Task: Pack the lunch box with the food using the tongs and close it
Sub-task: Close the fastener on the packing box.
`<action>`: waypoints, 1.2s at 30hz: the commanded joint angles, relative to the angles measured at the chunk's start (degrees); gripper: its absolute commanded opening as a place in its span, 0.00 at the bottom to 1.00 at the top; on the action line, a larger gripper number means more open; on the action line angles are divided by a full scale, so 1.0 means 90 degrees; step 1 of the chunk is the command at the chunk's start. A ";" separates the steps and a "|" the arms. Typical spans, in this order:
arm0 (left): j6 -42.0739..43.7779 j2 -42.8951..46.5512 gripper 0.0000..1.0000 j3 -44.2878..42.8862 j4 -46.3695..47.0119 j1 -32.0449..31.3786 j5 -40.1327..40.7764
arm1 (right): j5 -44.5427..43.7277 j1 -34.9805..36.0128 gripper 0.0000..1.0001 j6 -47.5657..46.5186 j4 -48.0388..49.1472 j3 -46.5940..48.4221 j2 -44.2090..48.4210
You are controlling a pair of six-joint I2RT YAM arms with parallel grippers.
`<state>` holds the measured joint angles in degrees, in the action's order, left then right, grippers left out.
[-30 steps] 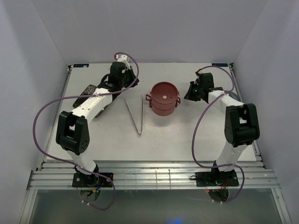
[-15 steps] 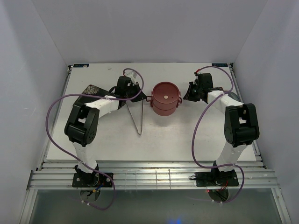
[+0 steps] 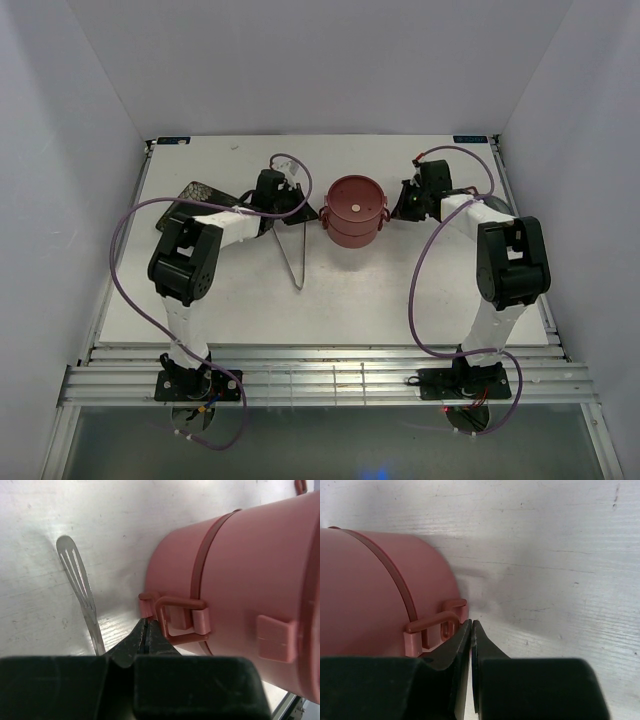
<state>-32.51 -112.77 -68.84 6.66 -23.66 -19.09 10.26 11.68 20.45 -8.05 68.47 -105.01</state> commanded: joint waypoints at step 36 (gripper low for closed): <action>-0.0030 -0.0165 0.00 -0.0340 0.0462 -0.0135 -0.0369 | 0.0413 0.0382 0.08 -0.0475 0.0045 0.0439 -0.0451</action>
<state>-32.99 -115.02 -69.19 8.95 -24.45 -20.38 11.03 14.35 17.28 -9.23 69.80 -107.79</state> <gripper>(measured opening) 0.020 0.078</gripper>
